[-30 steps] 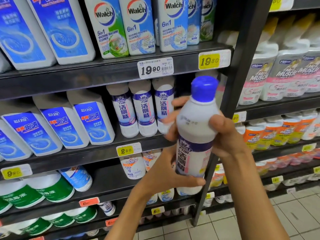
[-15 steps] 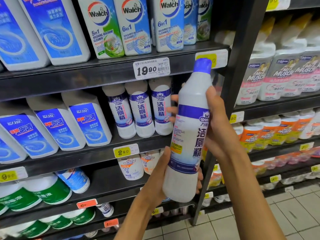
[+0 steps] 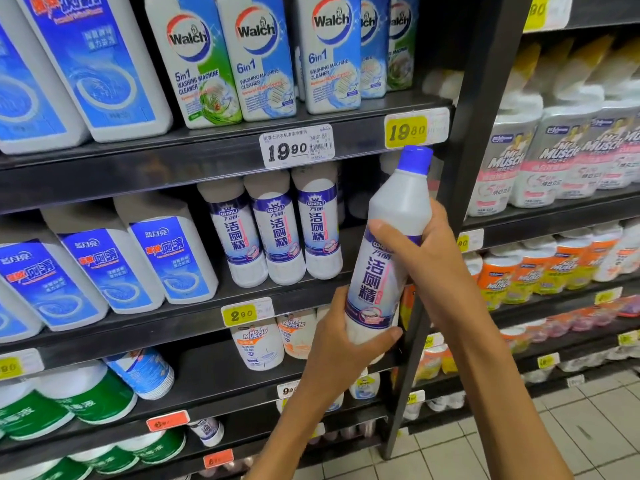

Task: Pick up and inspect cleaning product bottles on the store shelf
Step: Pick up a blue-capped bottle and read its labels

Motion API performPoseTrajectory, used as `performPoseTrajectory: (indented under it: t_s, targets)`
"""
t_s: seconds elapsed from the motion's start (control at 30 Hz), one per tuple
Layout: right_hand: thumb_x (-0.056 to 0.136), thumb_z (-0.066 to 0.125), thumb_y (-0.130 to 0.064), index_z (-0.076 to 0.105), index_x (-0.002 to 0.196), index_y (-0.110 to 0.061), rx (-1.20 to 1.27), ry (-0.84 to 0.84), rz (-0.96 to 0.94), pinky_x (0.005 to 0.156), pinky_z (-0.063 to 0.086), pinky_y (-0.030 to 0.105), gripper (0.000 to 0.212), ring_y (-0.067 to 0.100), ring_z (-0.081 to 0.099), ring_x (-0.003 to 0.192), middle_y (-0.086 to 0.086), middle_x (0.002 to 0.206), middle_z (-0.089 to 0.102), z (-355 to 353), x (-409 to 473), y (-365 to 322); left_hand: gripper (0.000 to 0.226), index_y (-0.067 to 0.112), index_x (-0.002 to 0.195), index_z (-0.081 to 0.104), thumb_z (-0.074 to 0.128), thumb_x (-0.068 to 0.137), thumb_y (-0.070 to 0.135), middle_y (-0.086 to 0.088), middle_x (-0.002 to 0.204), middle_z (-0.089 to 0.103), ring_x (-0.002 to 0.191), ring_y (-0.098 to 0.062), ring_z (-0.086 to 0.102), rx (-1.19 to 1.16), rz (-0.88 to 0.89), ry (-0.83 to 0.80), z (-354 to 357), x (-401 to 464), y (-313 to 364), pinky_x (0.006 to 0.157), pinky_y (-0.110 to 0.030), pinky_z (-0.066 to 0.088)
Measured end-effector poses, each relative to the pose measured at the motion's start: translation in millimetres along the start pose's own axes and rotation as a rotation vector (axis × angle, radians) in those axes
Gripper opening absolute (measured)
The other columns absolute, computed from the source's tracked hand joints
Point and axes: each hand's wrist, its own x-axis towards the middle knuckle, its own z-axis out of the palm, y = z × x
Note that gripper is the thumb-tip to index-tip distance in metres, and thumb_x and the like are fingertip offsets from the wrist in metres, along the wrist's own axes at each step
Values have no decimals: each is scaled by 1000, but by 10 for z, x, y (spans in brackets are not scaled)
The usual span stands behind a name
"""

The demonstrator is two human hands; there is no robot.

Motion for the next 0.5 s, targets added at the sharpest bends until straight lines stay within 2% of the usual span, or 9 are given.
performPoseTrajectory:
  t_s: [0.07,0.1,0.2,0.27,0.33,0.43,0.5]
  targets:
    - [79,74,-24,27,122,-24,-160,37,-59,61,52,12,64,8,62,89,-1,110,52,33,70,90,56,34,117,46,80,73,29,15,110,61,99,0,60,52,-27,110,108,18,-53,78,-13,50]
    - [78,75,-25,25,120,-23,-238,63,-89,65,52,13,65,11,61,92,1,112,51,68,111,140,59,30,122,45,79,74,30,12,114,60,102,-2,59,78,-56,159,165,17,-77,84,-19,50]
    - [78,75,-28,35,128,-14,-363,89,-104,81,49,25,65,19,56,103,6,119,51,148,230,270,62,25,133,36,71,82,29,4,127,52,116,-11,52,51,-151,186,298,51,-143,99,-34,46]
    - [78,75,-28,42,129,-15,-396,92,-155,84,44,18,62,15,51,106,5,120,48,163,310,327,65,24,140,29,66,87,28,3,136,45,124,-12,46,21,-161,152,336,98,-138,106,-36,41]
    - [77,76,-31,45,130,-17,-430,133,-213,84,40,15,63,12,47,107,6,122,44,163,396,332,67,21,143,25,65,88,20,1,141,40,128,-12,41,35,-122,116,326,182,-118,109,-35,37]
    - [77,76,-31,43,135,-16,-431,166,-214,96,44,32,69,18,48,114,8,127,46,168,533,302,77,24,141,20,66,83,6,0,140,35,128,-9,37,102,-90,15,263,298,-108,106,-23,34]
    - [77,77,-29,39,138,-15,-400,167,-207,100,43,37,73,20,48,119,5,132,47,191,592,277,81,22,144,19,69,82,7,0,141,35,129,-10,38,106,-86,-11,237,364,-115,107,-24,35]
